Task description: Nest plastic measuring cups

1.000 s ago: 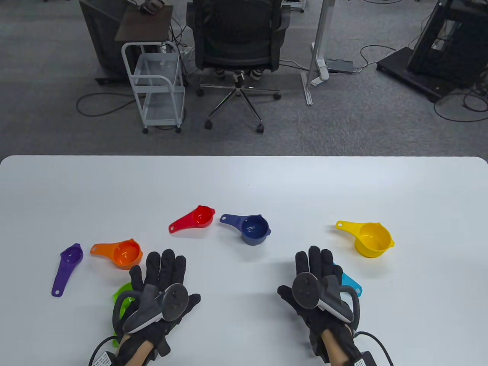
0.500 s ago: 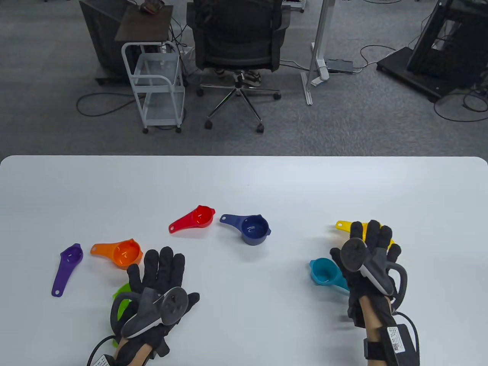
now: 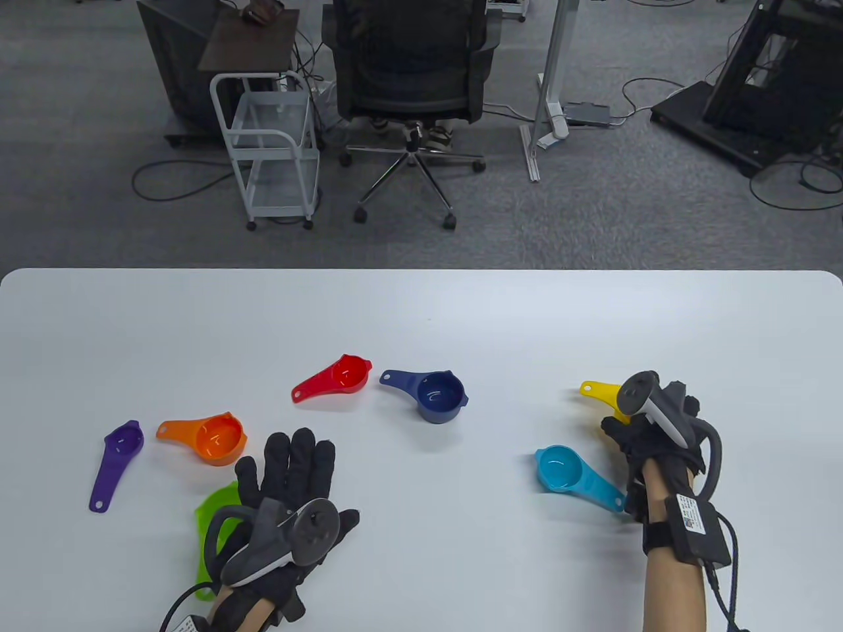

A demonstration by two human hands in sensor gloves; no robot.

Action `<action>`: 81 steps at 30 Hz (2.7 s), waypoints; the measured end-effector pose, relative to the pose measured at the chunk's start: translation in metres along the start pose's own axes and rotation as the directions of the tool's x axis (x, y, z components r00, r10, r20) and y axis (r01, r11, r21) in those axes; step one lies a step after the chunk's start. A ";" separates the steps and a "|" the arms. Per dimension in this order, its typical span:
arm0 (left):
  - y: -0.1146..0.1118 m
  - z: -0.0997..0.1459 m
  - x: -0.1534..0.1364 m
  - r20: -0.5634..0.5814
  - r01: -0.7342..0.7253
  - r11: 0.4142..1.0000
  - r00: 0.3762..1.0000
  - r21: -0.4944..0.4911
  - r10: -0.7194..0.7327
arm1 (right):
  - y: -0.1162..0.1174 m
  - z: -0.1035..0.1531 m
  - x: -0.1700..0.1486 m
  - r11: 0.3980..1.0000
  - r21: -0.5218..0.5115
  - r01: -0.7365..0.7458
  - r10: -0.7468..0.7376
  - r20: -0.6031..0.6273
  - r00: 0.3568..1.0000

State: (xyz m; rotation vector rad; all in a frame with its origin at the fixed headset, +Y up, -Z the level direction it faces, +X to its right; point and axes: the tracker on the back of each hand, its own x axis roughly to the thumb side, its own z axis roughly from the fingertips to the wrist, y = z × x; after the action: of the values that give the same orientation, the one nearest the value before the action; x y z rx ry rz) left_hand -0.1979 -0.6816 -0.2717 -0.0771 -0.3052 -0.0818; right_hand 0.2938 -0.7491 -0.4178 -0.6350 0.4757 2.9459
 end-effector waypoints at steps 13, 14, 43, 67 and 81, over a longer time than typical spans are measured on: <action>-0.004 0.006 0.004 0.072 -0.017 0.999 0.997 0.039 0.014 | -0.030 0.107 0.078 0.956 -0.283 0.081 0.075 0.503 0.861; -0.004 0.008 0.006 0.089 -0.027 0.999 0.996 0.046 0.022 | -0.029 0.124 0.094 0.953 -0.295 0.064 0.115 0.552 0.826; -0.029 -0.013 0.022 0.186 -0.732 0.660 0.634 -0.168 0.751 | 0.010 0.238 0.214 0.914 0.203 0.352 -0.395 0.648 0.652; -0.010 -0.008 -0.045 -0.059 -0.034 0.998 0.998 0.062 0.038 | 0.053 0.194 0.278 0.989 0.100 -0.110 0.053 0.454 0.889; -0.016 -0.013 -0.054 -0.091 -0.066 0.997 0.993 0.029 0.068 | 0.056 0.195 0.270 0.993 0.098 -0.062 0.002 0.519 0.855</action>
State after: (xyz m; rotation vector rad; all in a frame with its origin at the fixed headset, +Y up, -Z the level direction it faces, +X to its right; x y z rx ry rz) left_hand -0.2470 -0.6945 -0.2993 -0.0579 -0.2113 -0.0147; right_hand -0.0363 -0.7335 -0.3454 0.1932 0.5822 2.9153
